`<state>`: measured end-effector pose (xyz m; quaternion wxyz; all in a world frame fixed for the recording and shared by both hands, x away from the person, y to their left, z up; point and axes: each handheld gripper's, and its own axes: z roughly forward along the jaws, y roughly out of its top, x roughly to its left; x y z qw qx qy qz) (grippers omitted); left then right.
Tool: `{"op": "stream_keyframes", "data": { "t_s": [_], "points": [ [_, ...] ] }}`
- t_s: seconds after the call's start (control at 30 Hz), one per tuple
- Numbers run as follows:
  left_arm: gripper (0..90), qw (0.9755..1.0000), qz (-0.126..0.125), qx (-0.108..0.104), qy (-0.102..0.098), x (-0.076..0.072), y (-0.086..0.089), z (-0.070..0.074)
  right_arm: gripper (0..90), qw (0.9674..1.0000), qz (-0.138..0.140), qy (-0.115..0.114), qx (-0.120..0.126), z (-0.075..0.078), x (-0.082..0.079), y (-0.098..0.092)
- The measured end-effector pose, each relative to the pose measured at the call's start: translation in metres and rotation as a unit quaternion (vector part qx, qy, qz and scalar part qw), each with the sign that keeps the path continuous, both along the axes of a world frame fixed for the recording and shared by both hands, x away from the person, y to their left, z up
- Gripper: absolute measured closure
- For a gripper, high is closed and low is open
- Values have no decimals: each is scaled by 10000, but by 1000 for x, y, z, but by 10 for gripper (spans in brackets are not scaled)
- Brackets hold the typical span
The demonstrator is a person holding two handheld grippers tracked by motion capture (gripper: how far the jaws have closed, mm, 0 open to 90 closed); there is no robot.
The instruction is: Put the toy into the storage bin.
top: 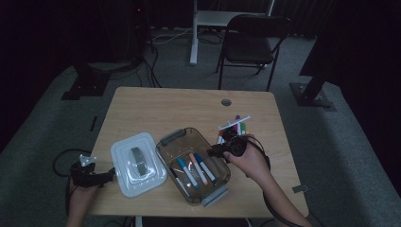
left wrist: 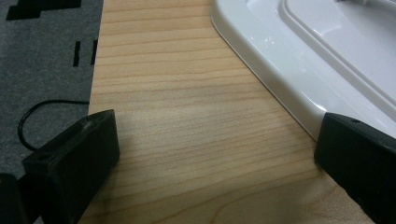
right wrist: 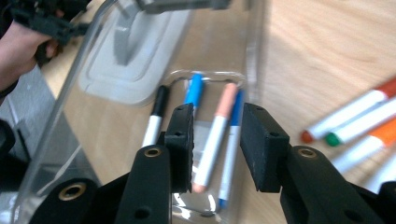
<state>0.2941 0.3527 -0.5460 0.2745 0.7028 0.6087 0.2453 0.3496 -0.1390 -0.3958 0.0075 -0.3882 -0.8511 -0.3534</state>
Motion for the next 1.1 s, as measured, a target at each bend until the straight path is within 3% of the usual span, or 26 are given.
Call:
{"op": "stream_keyframes", "data": {
  "t_s": [0.2, 0.27, 0.43, 0.63, 0.83, 0.93, 1.1],
  "points": [
    [6, 10000, -1, 4, 6, 0, 0, 0, 622, 9984, -506, -195, 142, -7, 7, -35],
    [6, 10000, -2, 0, 7, 0, 0, 0, 617, 9982, -562, -162, 155, -9, 8, -40],
    [6, 10000, -2, 0, 7, 0, 0, 0, 588, 9953, -923, -220, 195, -29, 14, -65],
    [6, 10000, -2, -1, 7, 0, 0, 0, 564, 9924, -1220, -150, 43, -49, 22, -84],
    [7, 10000, -1, -1, 7, 0, 0, 0, 561, 9869, -1592, -218, 134, -58, 32, -102],
    [6, 10000, -2, -2, 7, 0, 0, 0, 560, 9824, -1856, -164, 161, -65, 44, -116],
    [6, 10000, -1, -2, 7, 0, 0, 0, 587, 9754, -2201, -89, -18, -75, 60, -128]
  ]
}}
